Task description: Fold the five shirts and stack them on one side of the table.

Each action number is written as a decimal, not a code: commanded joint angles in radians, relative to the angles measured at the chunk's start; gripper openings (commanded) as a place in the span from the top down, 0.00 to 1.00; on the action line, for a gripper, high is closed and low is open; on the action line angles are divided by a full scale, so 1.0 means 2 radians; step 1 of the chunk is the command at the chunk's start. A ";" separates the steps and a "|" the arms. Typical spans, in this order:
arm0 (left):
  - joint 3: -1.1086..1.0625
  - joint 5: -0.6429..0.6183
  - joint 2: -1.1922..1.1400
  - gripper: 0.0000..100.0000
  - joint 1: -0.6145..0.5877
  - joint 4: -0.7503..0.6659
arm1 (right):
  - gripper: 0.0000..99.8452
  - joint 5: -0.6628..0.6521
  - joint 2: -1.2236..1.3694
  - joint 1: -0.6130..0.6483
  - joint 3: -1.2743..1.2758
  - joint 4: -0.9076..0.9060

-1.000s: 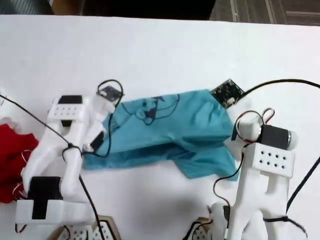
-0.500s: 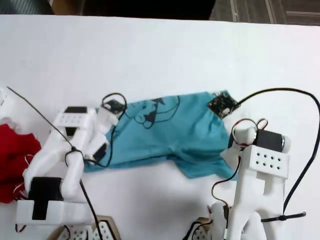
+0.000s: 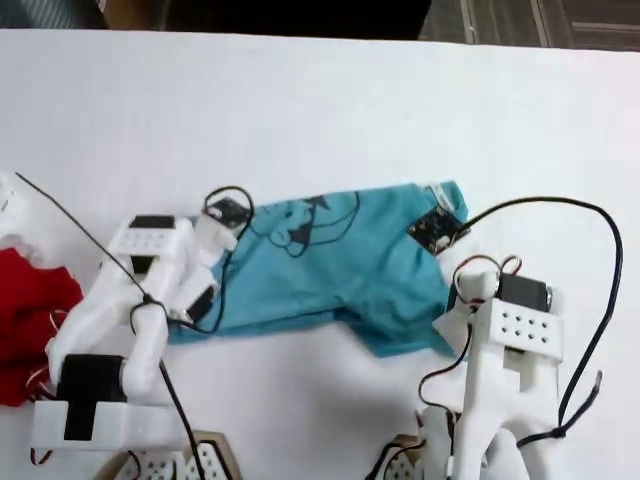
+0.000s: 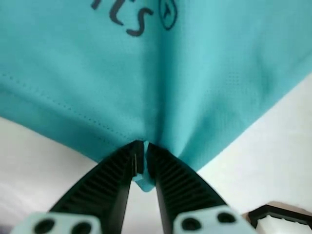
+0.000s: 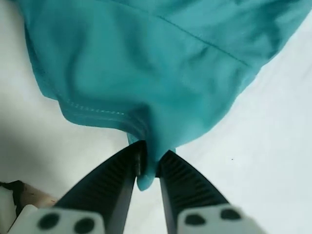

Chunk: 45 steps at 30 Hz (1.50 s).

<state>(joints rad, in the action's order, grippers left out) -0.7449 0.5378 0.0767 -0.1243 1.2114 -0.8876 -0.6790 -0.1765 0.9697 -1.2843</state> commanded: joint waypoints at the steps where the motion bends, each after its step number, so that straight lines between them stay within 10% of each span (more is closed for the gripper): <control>1: -0.001 0.005 0.018 0.98 0.003 -0.007 | 0.98 -0.012 -0.016 -0.005 -0.005 0.005; 17: 0.000 0.002 0.018 0.98 0.003 -0.007 | 0.98 -0.037 -0.013 -0.042 -0.171 -0.101; 38: 0.000 0.002 0.018 0.96 0.001 -0.006 | 0.98 -0.038 -0.013 -0.036 -0.008 0.012; 45: 0.003 0.001 0.022 0.75 0.000 -0.003 | 0.75 -0.041 -0.016 -0.032 0.004 0.011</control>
<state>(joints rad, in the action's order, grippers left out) -0.7449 0.5378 0.0767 -0.1289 1.2052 -0.9613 -0.6820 -0.2378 0.9805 -1.2735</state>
